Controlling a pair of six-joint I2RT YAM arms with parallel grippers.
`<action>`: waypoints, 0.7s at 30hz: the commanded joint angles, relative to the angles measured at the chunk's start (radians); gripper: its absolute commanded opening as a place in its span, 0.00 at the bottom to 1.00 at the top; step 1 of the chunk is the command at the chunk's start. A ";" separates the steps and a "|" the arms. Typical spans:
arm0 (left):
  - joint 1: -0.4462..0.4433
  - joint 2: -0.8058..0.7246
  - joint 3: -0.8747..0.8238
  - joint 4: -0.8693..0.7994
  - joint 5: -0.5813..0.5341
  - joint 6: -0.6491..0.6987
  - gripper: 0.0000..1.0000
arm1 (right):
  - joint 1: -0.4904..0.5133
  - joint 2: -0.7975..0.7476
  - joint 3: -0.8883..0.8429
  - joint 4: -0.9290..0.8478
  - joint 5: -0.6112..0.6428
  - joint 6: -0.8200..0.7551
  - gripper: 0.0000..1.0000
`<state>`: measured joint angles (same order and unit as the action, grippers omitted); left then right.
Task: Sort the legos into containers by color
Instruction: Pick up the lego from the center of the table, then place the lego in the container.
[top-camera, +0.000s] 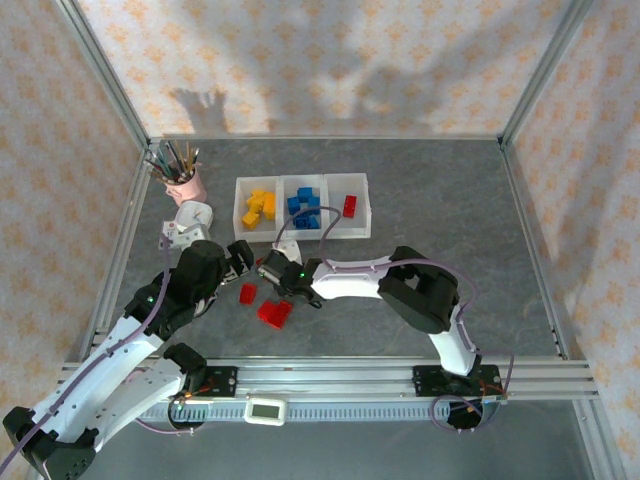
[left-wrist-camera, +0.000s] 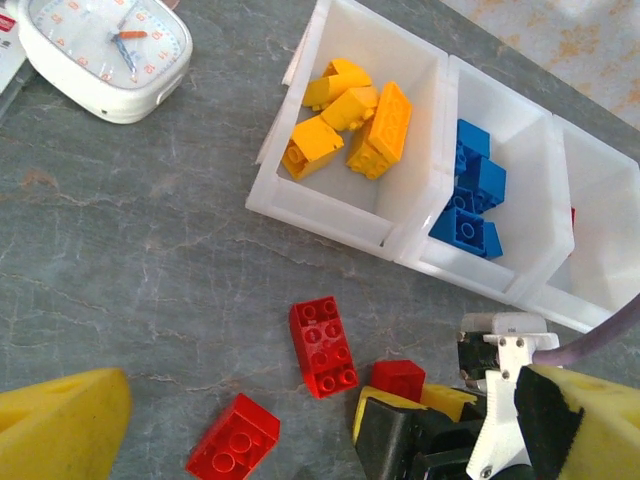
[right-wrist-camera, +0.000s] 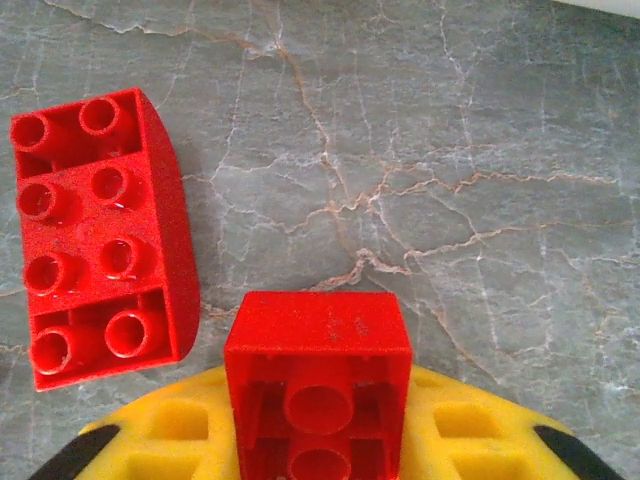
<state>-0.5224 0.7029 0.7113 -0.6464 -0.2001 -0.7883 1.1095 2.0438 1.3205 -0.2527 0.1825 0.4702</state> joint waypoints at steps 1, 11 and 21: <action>0.010 0.010 0.009 0.016 0.027 0.008 0.99 | -0.010 -0.087 -0.037 -0.009 0.034 -0.014 0.29; 0.009 0.137 0.040 0.184 0.152 0.066 0.99 | -0.181 -0.416 -0.182 -0.060 0.092 -0.070 0.29; 0.010 0.307 0.095 0.358 0.173 0.078 0.99 | -0.461 -0.268 -0.028 -0.012 0.021 -0.197 0.30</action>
<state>-0.5224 0.9829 0.7628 -0.3744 -0.0334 -0.7319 0.6628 1.7061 1.2179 -0.2771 0.2131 0.3321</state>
